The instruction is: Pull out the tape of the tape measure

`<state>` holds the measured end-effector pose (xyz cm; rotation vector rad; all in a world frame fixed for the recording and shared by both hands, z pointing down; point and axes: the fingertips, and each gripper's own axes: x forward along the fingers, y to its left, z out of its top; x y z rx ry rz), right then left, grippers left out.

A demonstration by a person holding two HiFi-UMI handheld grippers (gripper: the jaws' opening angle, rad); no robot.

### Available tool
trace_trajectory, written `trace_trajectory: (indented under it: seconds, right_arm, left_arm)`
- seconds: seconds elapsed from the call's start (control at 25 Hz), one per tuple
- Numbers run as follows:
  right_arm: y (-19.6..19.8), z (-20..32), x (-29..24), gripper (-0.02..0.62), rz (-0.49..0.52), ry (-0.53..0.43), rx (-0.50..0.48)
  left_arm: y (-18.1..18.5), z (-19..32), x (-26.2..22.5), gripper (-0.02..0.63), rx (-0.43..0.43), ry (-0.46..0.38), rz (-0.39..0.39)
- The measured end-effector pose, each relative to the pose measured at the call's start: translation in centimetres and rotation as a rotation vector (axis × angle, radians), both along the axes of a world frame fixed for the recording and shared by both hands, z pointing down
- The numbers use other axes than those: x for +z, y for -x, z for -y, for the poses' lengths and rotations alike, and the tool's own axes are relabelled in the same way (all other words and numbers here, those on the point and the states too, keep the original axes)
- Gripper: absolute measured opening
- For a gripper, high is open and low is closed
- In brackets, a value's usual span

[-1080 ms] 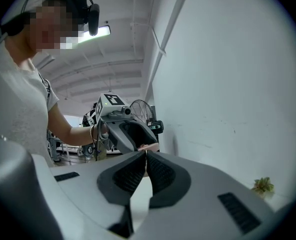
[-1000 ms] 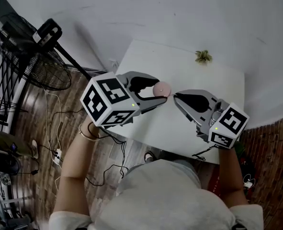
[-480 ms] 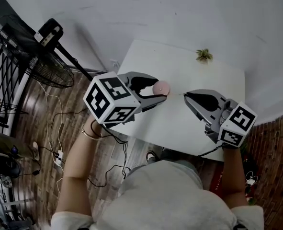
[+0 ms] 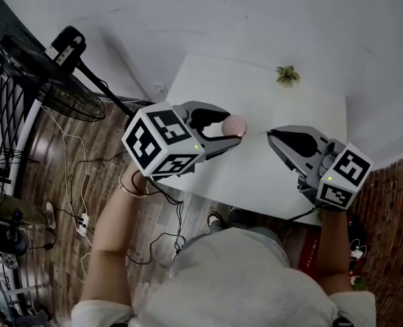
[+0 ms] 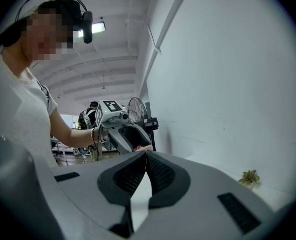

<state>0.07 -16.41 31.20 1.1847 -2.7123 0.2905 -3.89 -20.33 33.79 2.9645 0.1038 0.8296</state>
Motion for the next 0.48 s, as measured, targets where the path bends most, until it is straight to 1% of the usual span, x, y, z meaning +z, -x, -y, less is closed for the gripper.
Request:
trace_trajectory:
  seconds: [0.12, 0.16, 0.28, 0.32, 0.4, 0.48]
  right_arm:
    - [-1.8, -0.3, -0.4, 0.005, 0.039, 0.006, 0.031]
    - [-2.7, -0.4, -0.7, 0.005, 0.060, 0.009, 0.049]
    - [-5.1, -0.9, -1.1, 0.005, 0.081, 0.019, 0.092]
    - [-5.7, -0.9, -1.2, 0.005, 0.083, 0.019, 0.107]
    - [-6.9, -0.9, -1.4, 0.005, 0.098, 0.014, 0.141]
    - [-8.1, -1.0, -1.6, 0.005, 0.105, 0.011, 0.170]
  left_arm:
    - [0.5, 0.0, 1.0, 0.215, 0.010, -0.016, 0.045]
    - [0.9, 0.0, 1.3, 0.215, 0.010, -0.005, 0.049]
    - [1.8, -0.1, 0.7, 0.215, 0.014, 0.076, 0.003]
    - [2.0, 0.0, 0.6, 0.215, 0.014, 0.074, 0.004]
    - [2.5, 0.3, 0.9, 0.215, 0.018, 0.039, 0.038]
    - [2.8, 0.3, 1.3, 0.215, 0.031, 0.031, 0.058]
